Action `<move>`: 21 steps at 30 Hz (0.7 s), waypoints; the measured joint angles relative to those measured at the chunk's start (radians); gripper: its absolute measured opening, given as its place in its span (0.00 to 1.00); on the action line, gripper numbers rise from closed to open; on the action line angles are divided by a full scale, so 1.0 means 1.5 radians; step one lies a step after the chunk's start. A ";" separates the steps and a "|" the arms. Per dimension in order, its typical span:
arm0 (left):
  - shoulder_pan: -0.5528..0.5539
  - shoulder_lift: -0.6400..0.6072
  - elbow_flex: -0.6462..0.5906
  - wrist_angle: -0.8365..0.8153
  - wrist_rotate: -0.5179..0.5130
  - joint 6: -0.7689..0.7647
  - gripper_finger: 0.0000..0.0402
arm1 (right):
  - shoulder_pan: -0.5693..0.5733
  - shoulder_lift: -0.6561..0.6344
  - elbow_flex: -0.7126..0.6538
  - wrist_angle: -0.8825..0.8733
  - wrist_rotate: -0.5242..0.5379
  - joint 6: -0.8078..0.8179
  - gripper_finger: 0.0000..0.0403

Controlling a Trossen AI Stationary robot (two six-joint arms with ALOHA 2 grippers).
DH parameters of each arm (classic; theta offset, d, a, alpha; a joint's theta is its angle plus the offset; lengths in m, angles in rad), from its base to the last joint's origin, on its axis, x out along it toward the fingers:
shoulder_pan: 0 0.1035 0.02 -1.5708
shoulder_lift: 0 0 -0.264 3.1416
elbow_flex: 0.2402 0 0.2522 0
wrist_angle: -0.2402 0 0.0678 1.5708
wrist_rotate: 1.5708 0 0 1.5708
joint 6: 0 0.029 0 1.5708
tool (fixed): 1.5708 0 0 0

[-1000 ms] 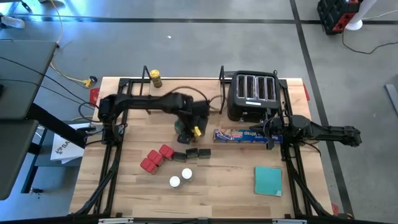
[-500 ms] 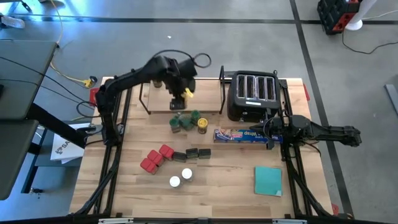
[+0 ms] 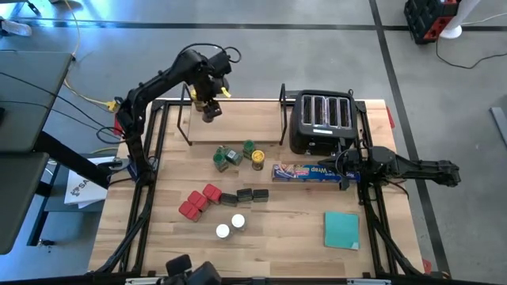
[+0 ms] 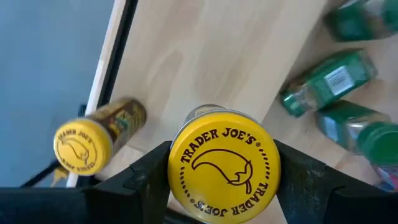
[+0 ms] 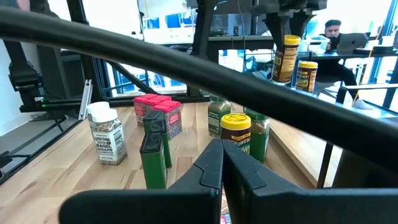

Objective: Shelf spices
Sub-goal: Put the bottom yellow seasoning bottle on the shelf aligned with the other yellow seasoning bottle

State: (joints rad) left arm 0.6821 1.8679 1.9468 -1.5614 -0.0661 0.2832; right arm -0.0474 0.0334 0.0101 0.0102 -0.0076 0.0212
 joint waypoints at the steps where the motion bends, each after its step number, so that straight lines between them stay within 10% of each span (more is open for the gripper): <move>1: 0.005 0.000 -0.011 0.001 -0.001 -0.001 0.55 | 0.000 0.000 0.000 0.000 0.000 0.000 0.00; 21: 0.027 -0.080 -0.287 0.201 -0.005 -0.033 0.59 | 0.000 0.000 0.000 0.000 0.000 0.000 0.00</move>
State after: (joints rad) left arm 0.7231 1.7472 1.5166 -1.2596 -0.0731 0.2332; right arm -0.0472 0.0334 0.0101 0.0104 -0.0075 0.0212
